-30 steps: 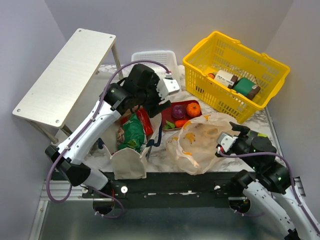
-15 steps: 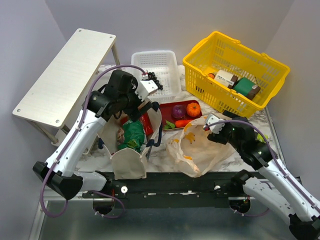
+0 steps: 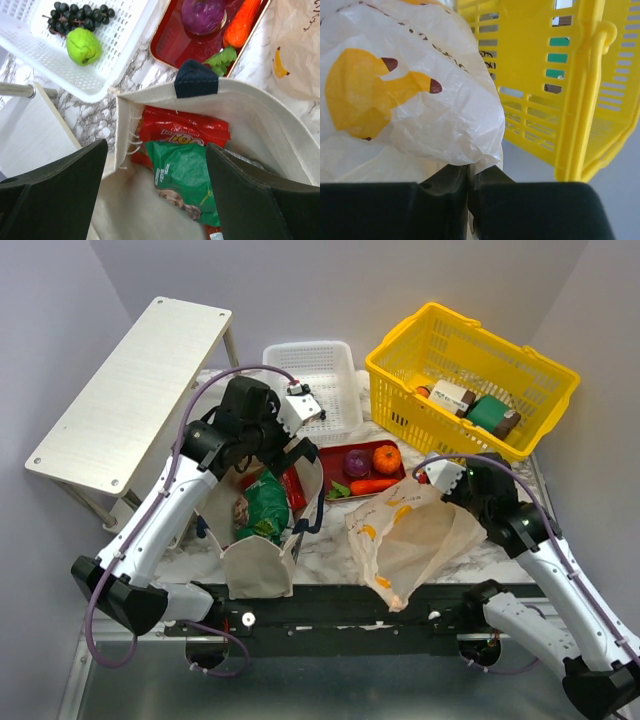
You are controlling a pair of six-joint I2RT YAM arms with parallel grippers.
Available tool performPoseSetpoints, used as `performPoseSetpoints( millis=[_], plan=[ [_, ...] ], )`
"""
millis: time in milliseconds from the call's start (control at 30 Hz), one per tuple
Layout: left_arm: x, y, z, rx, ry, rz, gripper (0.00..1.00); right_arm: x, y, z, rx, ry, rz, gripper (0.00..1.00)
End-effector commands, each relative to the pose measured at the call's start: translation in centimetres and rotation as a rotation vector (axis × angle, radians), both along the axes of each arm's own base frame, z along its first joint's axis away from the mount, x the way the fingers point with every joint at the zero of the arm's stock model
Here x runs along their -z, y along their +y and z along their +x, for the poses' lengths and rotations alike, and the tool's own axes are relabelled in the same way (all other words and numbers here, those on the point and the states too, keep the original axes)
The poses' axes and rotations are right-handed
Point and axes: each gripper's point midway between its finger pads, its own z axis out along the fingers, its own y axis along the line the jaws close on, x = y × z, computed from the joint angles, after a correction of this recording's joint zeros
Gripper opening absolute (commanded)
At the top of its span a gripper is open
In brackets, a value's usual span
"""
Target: Untie the knot of the grocery bags and take out the mixed food
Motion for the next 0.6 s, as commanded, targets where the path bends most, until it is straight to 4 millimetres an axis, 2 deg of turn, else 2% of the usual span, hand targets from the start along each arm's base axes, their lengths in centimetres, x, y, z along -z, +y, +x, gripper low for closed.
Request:
performPoseSetpoints(
  millis=[0,133,200,400,567],
  plan=[
    [-0.5,-2.2,1.1,0.054,-0.020,-0.067,0.93,0.0,-2.6,-3.7,-0.022,0.141,-0.120,0.12],
    [-0.2,-3.2,1.8,0.076,-0.028,-0.093,0.93,0.0,-6.0,-6.1,0.002,0.164,-0.247,0.08],
    [0.1,-3.5,2.0,0.083,-0.022,-0.100,0.93,-0.9,-7.6,-6.9,0.016,0.120,-0.302,0.00],
    [0.3,-4.2,2.5,0.103,-0.009,-0.103,0.93,-2.4,-9.9,-7.8,0.118,0.090,-0.354,0.00],
    [-0.8,-3.9,3.0,0.114,-0.052,-0.077,0.93,-3.2,-12.4,-9.0,0.225,0.097,-0.427,0.00]
  ],
)
